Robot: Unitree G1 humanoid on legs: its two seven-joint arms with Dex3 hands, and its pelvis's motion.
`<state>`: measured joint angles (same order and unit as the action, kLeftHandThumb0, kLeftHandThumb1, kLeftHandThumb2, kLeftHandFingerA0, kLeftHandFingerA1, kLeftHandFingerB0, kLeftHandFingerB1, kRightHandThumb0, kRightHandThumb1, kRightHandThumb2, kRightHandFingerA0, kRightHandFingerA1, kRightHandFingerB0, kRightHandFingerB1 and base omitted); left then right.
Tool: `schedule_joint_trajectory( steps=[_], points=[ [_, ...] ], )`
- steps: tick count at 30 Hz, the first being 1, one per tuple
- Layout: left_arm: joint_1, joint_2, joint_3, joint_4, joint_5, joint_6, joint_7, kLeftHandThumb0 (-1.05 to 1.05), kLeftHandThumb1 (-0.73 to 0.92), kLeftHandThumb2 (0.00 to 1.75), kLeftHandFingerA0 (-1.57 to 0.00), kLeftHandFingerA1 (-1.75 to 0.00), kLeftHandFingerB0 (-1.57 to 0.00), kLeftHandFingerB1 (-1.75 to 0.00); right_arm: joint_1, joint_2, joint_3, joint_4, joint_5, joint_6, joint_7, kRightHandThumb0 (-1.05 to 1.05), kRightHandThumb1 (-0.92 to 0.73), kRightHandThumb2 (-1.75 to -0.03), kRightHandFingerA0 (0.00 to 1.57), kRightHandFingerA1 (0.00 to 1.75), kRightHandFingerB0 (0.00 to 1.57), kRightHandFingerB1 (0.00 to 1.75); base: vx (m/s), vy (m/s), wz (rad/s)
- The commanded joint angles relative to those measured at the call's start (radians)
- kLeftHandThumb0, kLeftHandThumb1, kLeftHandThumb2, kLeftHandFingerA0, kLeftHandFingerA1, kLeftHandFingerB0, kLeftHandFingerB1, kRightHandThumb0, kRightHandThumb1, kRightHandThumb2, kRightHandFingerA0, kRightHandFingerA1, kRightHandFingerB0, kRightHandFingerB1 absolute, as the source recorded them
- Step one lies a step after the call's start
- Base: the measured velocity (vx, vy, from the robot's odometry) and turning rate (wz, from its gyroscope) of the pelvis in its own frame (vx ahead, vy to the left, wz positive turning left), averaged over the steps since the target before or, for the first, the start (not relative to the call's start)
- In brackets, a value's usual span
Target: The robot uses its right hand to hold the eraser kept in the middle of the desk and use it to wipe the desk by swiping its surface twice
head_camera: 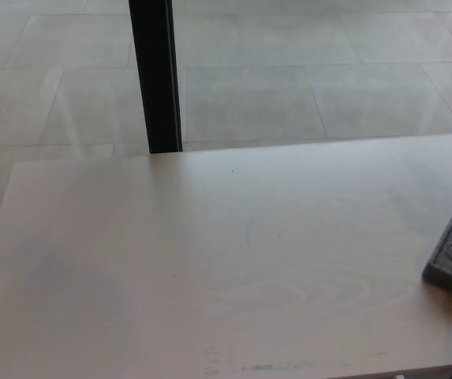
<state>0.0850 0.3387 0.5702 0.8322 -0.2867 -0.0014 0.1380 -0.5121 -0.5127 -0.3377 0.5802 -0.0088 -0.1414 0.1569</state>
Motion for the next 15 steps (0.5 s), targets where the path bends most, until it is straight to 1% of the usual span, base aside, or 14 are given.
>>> schedule_joint_trajectory(
  steps=[1,2,3,4,5,6,7,9,10,12,13,14,15],
  points=[
    [0.022,0.014,0.018,-0.01,-0.013,0.012,-0.001,-0.52,0.6,0.58,-0.51,-0.93,-0.49,-0.7,0.122,-0.145,-0.364,-0.05,0.287,0.178,0.02,-0.87,-0.74,-0.63,0.88,0.58,0.6,0.54,0.0,0.0,0.0],
    [0.02,0.016,0.022,-0.004,-0.019,0.009,-0.008,-0.52,0.6,0.58,-0.51,-0.93,-0.49,-0.7,0.155,-0.151,-0.425,-0.042,0.314,0.175,0.012,-0.87,-0.74,-0.63,0.88,0.58,0.6,0.54,0.0,0.0,0.0],
    [0.02,0.016,0.022,-0.004,-0.019,0.009,-0.008,-0.52,0.6,0.58,-0.51,-0.93,-0.49,-0.7,0.154,-0.149,-0.43,-0.045,0.312,0.178,0.015,-0.87,-0.74,-0.63,0.88,0.58,0.6,0.54,0.0,0.0,0.0],
    [0.018,0.014,0.028,-0.009,-0.028,0.019,-0.008,-0.5,0.61,0.58,-0.5,-0.91,-0.49,-0.69,0.183,-0.16,-0.472,-0.033,0.312,0.183,-0.006,-0.93,-0.55,-0.85,0.91,0.61,0.6,0.63,0.0,0.0,0.0],
    [0.021,0.013,0.023,-0.026,-0.021,0.027,0.005,-0.52,0.61,0.57,-0.5,-0.92,-0.46,-0.68,0.226,-0.17,-0.53,0.018,0.314,0.139,-0.033,-0.92,-0.71,-0.63,0.96,0.63,0.65,0.66,0.0,0.0,0.0],
    [0.026,0.013,0.02,-0.042,-0.02,0.035,0.006,-0.52,0.42,0.91,-0.59,-0.87,-0.41,-0.68,0.271,-0.169,-0.58,0.047,0.312,0.114,-0.066,-0.94,-0.72,-0.64,0.99,0.66,0.66,0.73,0.0,0.0,0.0],
    [0.022,0.014,0.026,-0.041,-0.028,0.039,0.001,-0.53,0.42,0.91,-0.61,-0.88,-0.43,-0.68,0.295,-0.157,-0.615,0.039,0.319,0.135,-0.095,-0.93,-0.71,-0.62,1.0,0.67,0.65,0.77,0.0,0.0,0.0],
    [0.02,0.015,0.022,-0.043,-0.025,0.043,0.005,-0.53,0.42,0.91,-0.61,-0.88,-0.43,-0.68,0.308,-0.149,-0.646,0.029,0.326,0.16,-0.107,-0.93,-0.71,-0.62,1.0,0.67,0.65,0.77,0.0,0.0,0.0],
    [0.017,0.015,0.022,-0.045,-0.026,0.047,0.004,-0.51,0.42,0.91,-0.58,-0.84,-0.42,-0.68,0.367,-0.12,-0.7,0.051,0.338,0.118,-0.136,-0.98,-0.5,-1.05,0.97,0.75,0.6,0.86,0.0,0.0,0.0],
    [0.014,0.015,0.019,-0.043,-0.024,0.046,0.008,-0.51,0.42,0.91,-0.58,-0.84,-0.42,-0.68,0.378,-0.108,-0.728,0.064,0.343,0.109,-0.153,-0.98,-0.5,-1.05,0.97,0.75,0.6,0.86,0.0,0.0,0.0],
    [0.013,0.016,0.018,-0.035,-0.022,0.039,0.004,-0.52,0.62,0.59,-0.5,-0.87,-0.46,-0.66,0.406,-0.091,-0.758,0.108,0.357,0.08,-0.155,-0.93,-0.75,-0.63,0.97,0.82,0.52,0.98,0.0,0.0,0.0],
    [0.011,0.017,0.018,-0.032,-0.022,0.042,0.008,-0.51,0.42,0.91,-0.57,-0.83,-0.42,-0.67,0.418,-0.084,-0.761,0.136,0.345,0.061,-0.172,-0.86,-0.57,-1.09,0.91,0.86,0.52,0.93,0.0,0.0,0.0],
    [0.013,0.018,0.019,-0.033,-0.023,0.041,0.004,-0.52,0.43,0.92,-0.56,-0.82,-0.38,-0.66,0.435,-0.058,-0.77,0.147,0.339,0.037,-0.19,-0.91,-0.78,-0.64,0.93,0.89,0.45,1.06,0.0,0.0,0.0]
  ],
)
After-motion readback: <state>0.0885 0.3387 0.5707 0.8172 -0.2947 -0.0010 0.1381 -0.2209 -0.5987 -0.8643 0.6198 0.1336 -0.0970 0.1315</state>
